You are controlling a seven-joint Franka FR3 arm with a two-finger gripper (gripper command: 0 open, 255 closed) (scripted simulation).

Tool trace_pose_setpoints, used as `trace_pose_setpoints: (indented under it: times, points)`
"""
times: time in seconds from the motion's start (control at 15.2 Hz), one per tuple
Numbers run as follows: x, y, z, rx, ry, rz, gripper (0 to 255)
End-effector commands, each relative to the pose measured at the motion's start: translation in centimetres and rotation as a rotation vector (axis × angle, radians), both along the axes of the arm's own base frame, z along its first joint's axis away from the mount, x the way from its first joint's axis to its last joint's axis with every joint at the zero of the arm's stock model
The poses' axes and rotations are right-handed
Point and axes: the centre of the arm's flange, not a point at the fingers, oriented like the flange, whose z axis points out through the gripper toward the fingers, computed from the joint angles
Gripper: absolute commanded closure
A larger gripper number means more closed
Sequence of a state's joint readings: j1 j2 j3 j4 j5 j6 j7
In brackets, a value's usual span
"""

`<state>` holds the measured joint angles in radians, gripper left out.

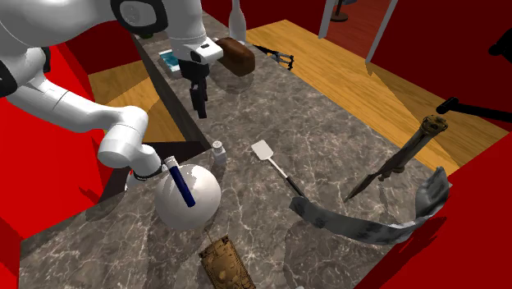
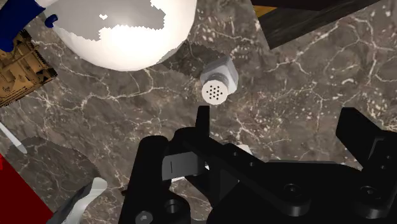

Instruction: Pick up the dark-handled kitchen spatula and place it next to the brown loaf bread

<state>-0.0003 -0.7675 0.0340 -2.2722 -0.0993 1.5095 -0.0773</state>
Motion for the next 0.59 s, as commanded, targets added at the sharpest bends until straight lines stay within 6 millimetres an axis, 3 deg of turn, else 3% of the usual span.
trace_pose_setpoints:
  times: [0.0,0.53]
  points:
    - [0.0,0.0,0.0,0.000,0.000,0.000,0]
    - [9.1,-0.9,-5.2,0.028,-0.042,-0.372,0]
